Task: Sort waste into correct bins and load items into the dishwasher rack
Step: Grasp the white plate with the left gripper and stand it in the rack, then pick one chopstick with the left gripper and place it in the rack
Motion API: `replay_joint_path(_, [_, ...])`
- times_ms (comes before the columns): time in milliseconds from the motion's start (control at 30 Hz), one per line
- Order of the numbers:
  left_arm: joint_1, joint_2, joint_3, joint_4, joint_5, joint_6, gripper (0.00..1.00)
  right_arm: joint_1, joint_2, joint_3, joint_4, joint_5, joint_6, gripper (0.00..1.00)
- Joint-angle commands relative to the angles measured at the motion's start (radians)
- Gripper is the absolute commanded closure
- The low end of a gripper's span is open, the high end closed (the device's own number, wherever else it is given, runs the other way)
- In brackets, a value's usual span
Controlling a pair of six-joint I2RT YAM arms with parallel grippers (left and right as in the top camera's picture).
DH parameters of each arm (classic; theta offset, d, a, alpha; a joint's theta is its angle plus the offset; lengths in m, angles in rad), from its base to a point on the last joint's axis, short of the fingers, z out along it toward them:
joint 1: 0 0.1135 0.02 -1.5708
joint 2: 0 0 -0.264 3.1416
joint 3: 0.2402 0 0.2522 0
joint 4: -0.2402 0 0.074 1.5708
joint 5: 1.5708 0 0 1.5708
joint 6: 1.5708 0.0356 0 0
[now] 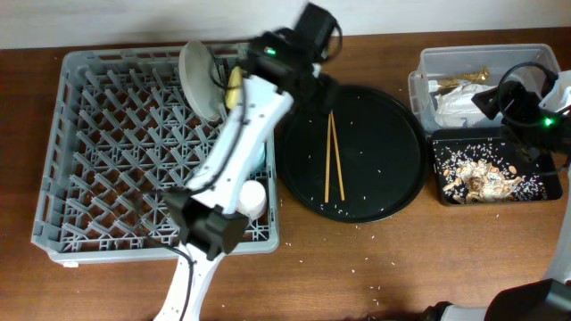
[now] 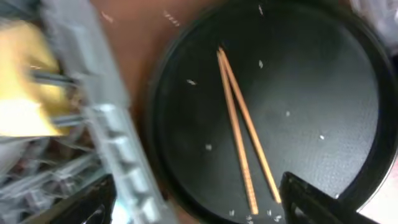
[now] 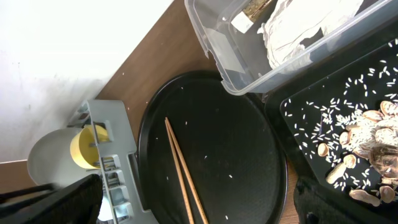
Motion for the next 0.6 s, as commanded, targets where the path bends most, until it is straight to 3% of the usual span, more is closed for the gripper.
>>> replay_joint_path(0, [-0.059, 0.076, -0.164, 0.1, 0.044, -0.101, 0.21, -0.003, 0.003, 0.002, 0.001, 0.012, -0.003, 0.02])
replay_joint_path(167, [-0.06, 0.135, -0.391, 0.349, 0.133, -0.249, 0.41, -0.003, 0.003, 0.002, 0.001, 0.012, -0.003, 0.02])
replay_joint_path(467, [-0.056, 0.138, -0.544, 0.456, 0.11, -0.275, 0.61, -0.003, 0.003, 0.002, 0.001, 0.012, -0.003, 0.02])
replay_joint_path(533, [-0.056, 0.138, -0.554, 0.463, 0.109, -0.275, 0.74, -0.003, 0.003, 0.002, 0.001, 0.012, -0.003, 0.02])
replay_joint_path(567, [-0.056, 0.138, -0.554, 0.462, 0.109, -0.275, 0.9, -0.003, 0.003, 0.002, 0.001, 0.012, -0.003, 0.02])
